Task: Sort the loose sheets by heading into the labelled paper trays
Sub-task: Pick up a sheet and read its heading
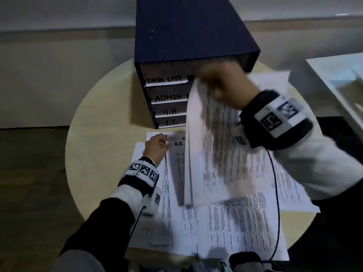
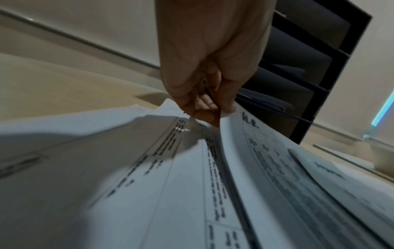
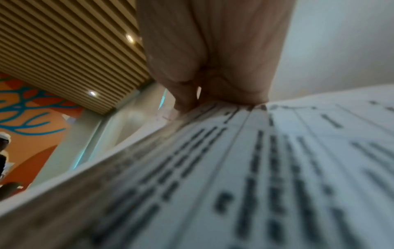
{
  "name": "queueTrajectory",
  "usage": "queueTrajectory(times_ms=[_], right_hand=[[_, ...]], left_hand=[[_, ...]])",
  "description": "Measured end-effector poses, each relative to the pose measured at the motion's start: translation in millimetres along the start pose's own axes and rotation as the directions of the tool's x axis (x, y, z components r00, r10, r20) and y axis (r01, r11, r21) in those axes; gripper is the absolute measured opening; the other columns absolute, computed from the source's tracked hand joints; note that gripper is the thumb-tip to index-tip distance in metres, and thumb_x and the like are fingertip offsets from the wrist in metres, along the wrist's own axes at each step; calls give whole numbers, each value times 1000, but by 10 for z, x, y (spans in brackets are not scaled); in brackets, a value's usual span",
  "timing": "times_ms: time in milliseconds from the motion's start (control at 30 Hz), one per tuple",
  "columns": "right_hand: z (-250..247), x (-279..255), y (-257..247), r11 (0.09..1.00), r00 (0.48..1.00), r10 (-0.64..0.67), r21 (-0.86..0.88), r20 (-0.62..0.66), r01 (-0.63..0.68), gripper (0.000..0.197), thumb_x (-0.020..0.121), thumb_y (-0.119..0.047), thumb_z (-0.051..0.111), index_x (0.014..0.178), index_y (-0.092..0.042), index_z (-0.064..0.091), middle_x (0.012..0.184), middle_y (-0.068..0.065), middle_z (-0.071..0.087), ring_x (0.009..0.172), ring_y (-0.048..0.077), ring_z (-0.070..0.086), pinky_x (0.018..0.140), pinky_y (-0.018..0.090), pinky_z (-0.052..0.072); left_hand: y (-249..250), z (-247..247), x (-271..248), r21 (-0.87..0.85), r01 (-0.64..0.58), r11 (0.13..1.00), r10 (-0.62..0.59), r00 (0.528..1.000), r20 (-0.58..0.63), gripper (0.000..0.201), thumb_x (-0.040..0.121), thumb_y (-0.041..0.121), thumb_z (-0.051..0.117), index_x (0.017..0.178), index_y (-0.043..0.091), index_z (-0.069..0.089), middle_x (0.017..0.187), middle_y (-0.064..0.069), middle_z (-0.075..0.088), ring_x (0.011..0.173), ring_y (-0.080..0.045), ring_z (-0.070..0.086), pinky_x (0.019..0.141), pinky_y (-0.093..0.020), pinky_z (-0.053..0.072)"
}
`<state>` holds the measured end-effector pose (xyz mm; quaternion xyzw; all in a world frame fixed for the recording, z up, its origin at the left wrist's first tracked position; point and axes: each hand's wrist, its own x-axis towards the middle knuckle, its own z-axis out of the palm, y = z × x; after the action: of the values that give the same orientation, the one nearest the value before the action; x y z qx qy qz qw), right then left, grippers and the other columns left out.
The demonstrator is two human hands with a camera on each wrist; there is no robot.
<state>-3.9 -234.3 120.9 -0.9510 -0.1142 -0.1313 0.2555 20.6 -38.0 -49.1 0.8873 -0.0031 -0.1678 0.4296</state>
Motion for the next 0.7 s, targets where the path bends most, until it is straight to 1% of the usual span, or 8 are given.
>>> queueTrajectory(times_ms=[167,267,400,533,600,633,667,700], right_hand=[[856,-441,252,958,926,268,30,266,-286,21,87,1,47,90,-4,66,89,17,67,85,26,59,69,24,36],[1109,-622,391,910,832,352,52,430,-412,26,95,-12,45,112,-6,64,116,12,65,111,26,56,89,25,39],[1111,-691,567,808,739,427,147,521,-571,35,100,-25,36,112,-6,64,121,10,62,112,20,57,87,22,38],[1084,-748,771,646,624,553,189,553,-740,45,100,-35,32,111,-5,63,117,15,62,112,27,56,102,37,40],[1078,-783,845,620,586,587,155,559,-769,44,99,-35,33,108,-5,64,117,16,61,112,30,55,104,42,39],[1075,-799,872,621,580,591,143,561,-771,40,99,-33,36,105,-6,66,113,15,62,109,28,55,102,40,39],[1071,-818,902,635,585,585,132,562,-761,33,98,-30,41,102,-9,66,108,13,62,104,26,55,98,35,41],[1051,-831,908,663,591,572,103,569,-741,25,95,-26,48,101,-9,66,102,9,60,100,22,55,93,30,41]], left_hand=[[-36,9,10,-105,42,994,-28,990,135,30,92,4,48,70,23,42,63,-3,47,58,-20,41,56,-26,34],[-51,7,9,-113,52,992,-35,988,147,17,93,6,48,84,20,48,89,-11,55,75,-24,51,60,-25,37],[-88,-6,31,-134,45,990,-20,984,178,19,93,4,48,106,12,59,114,-27,58,106,-28,56,75,-23,38],[-84,-2,28,-214,93,972,-56,983,175,17,96,11,44,90,14,60,97,-34,45,60,-12,42,58,-23,41],[-79,7,35,-268,135,954,-90,981,173,19,97,13,41,90,11,59,127,-36,34,57,-10,37,54,-21,40],[-82,11,38,-293,155,943,-103,978,183,21,98,14,40,89,12,58,107,6,40,57,-10,38,50,-18,41],[-89,10,41,-323,179,930,-119,973,196,22,99,15,39,87,12,57,81,-15,46,56,-10,40,45,-15,41],[-81,3,37,-362,209,909,-138,967,212,24,100,17,38,86,12,57,77,-7,49,55,-10,45,41,-12,41]])
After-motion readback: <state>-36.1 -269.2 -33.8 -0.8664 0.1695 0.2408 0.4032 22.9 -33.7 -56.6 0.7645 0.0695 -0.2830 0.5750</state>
